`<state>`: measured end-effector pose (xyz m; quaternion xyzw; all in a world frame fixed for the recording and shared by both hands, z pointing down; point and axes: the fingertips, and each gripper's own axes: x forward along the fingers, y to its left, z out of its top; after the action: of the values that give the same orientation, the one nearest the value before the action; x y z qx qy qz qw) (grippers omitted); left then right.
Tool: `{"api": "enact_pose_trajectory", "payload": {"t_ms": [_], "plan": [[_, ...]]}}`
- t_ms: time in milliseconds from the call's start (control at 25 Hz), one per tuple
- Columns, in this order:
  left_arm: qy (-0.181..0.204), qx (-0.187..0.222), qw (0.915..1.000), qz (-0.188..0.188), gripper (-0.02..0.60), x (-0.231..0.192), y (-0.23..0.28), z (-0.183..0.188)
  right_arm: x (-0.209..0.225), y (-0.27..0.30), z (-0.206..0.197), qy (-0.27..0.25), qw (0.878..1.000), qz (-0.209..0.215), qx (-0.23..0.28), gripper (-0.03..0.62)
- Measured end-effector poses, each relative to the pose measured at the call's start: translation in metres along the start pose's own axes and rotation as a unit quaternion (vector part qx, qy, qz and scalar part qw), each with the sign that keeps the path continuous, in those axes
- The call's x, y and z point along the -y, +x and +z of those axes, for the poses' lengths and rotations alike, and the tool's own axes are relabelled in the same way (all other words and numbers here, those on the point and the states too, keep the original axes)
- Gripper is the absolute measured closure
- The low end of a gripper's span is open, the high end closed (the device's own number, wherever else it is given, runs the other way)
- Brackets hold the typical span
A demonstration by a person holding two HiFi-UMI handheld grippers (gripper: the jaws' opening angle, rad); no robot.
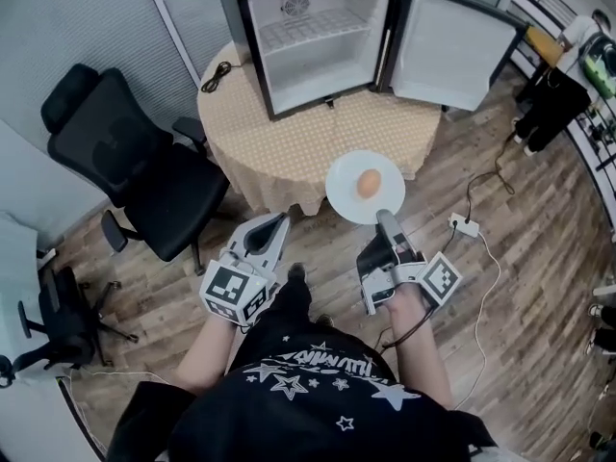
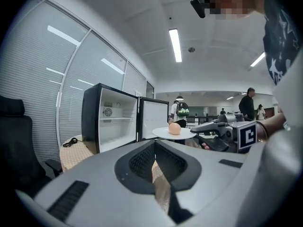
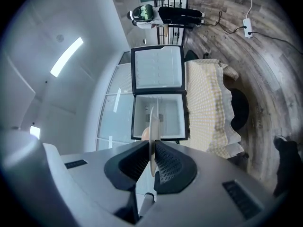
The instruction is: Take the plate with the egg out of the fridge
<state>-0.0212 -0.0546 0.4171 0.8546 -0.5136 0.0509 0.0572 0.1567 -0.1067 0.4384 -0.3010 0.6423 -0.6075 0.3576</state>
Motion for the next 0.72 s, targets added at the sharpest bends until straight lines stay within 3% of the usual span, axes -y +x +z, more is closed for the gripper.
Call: {"api": "enact_pose_trajectory", "payload": {"t_ms": [240, 440, 560, 720], "plan": [[0.024, 0.003, 0.9994, 0.023, 0.575, 0.017, -0.050, 0.000, 0.004, -0.022, -0.033, -0.006, 0.999, -0.001, -0.038, 0.543], [0.016, 0.010, 0.9993, 0.034, 0.574, 0.009, -0.069, 0.003, -0.008, -0.030, -0.057, -0.018, 0.998, 0.011, -0.058, 0.543], [-0.009, 0.020, 0.9991, 0.035, 0.574, 0.006, -0.074, 0.003, -0.006, -0.035, -0.067, -0.018, 0.998, 0.005, -0.055, 0.543], [-0.006, 0.015, 0.9997, 0.017, 0.574, 0.006, -0.085, 0.000, -0.003, -0.035, -0.076, -0.009, 0.999, -0.003, -0.032, 0.543]]}}
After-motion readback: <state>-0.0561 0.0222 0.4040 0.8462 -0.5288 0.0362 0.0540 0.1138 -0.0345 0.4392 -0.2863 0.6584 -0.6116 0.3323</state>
